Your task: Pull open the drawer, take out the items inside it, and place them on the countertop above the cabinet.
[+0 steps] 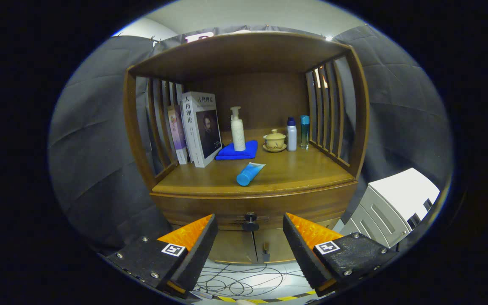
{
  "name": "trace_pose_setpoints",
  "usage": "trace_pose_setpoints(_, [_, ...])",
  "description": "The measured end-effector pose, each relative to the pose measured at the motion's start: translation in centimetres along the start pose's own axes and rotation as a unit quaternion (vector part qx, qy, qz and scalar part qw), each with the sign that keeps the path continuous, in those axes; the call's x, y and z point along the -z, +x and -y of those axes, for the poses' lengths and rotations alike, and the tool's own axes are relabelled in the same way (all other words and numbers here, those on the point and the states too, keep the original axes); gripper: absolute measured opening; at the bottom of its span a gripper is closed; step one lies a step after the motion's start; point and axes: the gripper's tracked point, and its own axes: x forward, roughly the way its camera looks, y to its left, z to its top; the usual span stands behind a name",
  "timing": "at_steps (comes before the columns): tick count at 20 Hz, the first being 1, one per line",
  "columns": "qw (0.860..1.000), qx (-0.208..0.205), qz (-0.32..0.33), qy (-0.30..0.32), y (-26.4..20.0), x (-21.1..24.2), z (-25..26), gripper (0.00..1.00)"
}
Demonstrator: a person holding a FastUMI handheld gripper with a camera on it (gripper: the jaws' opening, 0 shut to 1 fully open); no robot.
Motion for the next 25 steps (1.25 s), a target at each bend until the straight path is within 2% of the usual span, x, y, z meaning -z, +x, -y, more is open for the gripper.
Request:
trace_pose_setpoints(5, [0.999,0.011,0.035,-0.010,-4.2,-0.5,1.4,0.96])
trace_pose_setpoints(11, [0.997,-0.006,0.070,-0.027,-7.9,-0.7,0.9,0.95])
trace_pose_setpoints(25, [0.997,-0.020,0.075,-0.016,-7.4,-0.9,-1.5,0.96])
